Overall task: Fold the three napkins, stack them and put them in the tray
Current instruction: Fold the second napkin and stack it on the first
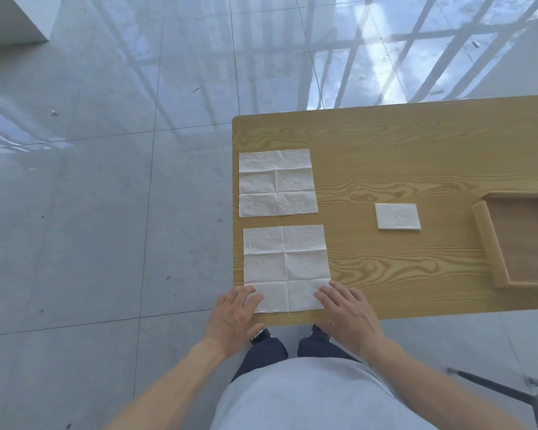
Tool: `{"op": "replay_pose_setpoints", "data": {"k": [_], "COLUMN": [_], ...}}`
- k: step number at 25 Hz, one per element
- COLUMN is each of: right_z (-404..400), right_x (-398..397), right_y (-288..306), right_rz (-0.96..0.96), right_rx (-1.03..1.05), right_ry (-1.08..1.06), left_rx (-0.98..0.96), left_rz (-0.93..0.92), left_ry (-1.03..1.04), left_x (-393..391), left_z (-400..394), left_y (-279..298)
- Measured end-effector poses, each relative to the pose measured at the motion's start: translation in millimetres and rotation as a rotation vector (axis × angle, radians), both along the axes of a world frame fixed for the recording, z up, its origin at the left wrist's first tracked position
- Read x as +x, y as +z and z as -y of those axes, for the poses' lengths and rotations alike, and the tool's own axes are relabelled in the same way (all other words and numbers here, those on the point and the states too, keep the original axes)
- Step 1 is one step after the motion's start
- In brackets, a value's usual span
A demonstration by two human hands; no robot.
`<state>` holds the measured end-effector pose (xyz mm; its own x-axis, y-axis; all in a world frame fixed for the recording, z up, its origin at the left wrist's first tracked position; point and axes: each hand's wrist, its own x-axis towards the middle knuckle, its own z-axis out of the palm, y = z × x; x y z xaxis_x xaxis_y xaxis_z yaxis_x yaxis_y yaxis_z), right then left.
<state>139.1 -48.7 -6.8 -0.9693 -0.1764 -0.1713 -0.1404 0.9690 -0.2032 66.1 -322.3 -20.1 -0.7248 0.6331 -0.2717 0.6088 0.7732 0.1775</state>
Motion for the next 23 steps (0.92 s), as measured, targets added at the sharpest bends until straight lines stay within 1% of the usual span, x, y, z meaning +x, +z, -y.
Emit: {"op": "replay_pose_setpoints", "data": {"k": [5,7,11,15,20,23], "right_z": [3.7,3.8,0.8,-6.0,-10.1,-13.0], "right_x": [3.4,8.6,23.3,33.0,32.8,24.6], "right_y": [-15.8,-23.3,-36.6,-41.8,-37.2,-26.1], "right_rz": [0.050,0.034,-0.043,-0.099,-0.135,-0.101], "right_rx": [-0.026,-0.023,-0.019,-0.019,-0.069,-0.148], "right_ry": [0.014,0.015,0.029,0.041,-0.002,-0.070], "left_rx": [-0.039,-0.043,0.040,0.101,0.199,0.266], "left_rz": [-0.034,-0.067,-0.159,-0.213,-0.173,-0.076], "left_ry": [0.003,0.009,0.004,0.019,0.085,0.199], "left_x": [8.2,12.3,25.0,33.2,39.6,34.9], "left_z": [-4.4,-8.0,-9.4,-6.9,0.2,1.2], "left_y": [-4.3,-6.0,-13.4,-16.3,-17.7,-15.2]}}
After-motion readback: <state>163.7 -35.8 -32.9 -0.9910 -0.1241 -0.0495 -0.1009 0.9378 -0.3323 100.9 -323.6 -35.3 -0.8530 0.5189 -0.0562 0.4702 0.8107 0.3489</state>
